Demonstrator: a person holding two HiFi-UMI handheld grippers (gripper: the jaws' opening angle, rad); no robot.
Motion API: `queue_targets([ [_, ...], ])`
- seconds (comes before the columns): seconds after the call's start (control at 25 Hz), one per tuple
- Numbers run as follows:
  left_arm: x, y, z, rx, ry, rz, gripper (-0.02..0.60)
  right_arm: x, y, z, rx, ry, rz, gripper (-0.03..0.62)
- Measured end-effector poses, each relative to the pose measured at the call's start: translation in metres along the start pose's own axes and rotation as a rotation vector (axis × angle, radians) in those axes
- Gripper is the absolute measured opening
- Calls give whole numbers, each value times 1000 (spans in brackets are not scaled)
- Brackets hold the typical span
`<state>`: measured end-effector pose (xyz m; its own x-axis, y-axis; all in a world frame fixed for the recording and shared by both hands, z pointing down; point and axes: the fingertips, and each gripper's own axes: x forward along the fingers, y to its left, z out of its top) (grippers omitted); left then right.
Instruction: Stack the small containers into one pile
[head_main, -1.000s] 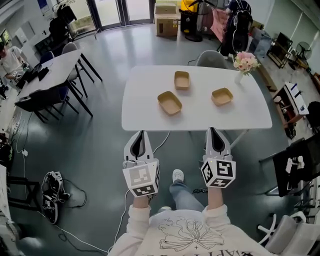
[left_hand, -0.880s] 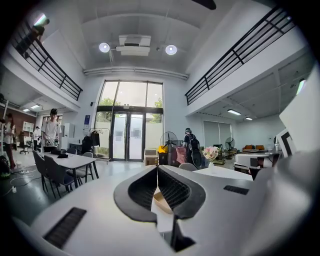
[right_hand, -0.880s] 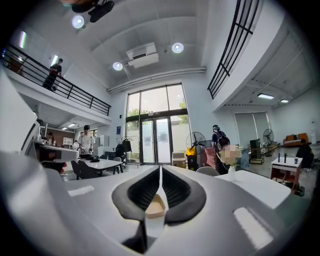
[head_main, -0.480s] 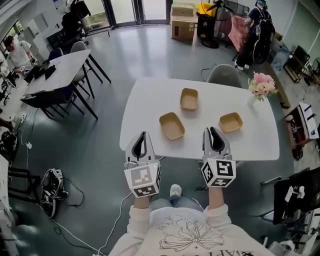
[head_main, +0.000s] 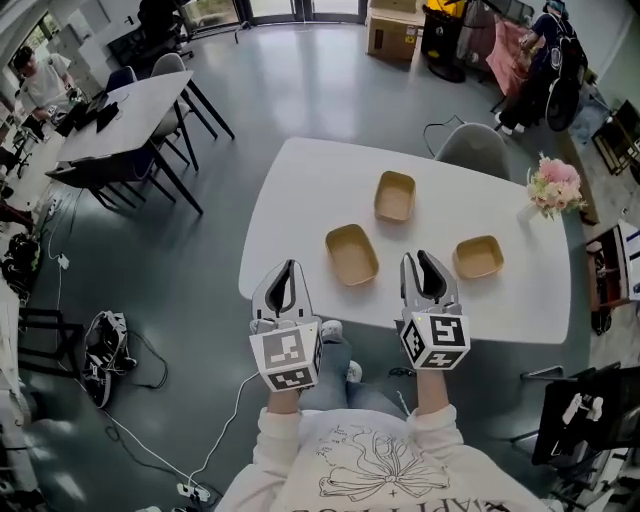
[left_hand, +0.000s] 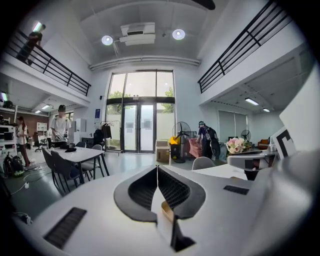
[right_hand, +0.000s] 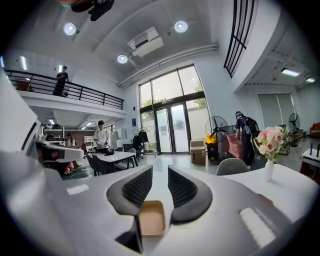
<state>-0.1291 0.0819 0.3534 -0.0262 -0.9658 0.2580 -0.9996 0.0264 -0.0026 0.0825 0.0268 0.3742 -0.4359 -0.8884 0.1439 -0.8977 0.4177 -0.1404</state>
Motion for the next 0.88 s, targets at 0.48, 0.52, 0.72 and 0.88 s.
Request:
queue_targets([
  [0.48,82,12,-25,-10,89,-39,8,78,-4,-67,19,179,60,114],
  [0.52,88,12,-28,-10,99,-44,8,83,-5,-74,21,195,60,114],
  [0.72,118,20,-48,-19,165,-69,8,106,-7,-106,36,281,55,114],
  [0.88,138,28,-67,-31,220,-80,8,121,-8,-131,40,348,52,114],
])
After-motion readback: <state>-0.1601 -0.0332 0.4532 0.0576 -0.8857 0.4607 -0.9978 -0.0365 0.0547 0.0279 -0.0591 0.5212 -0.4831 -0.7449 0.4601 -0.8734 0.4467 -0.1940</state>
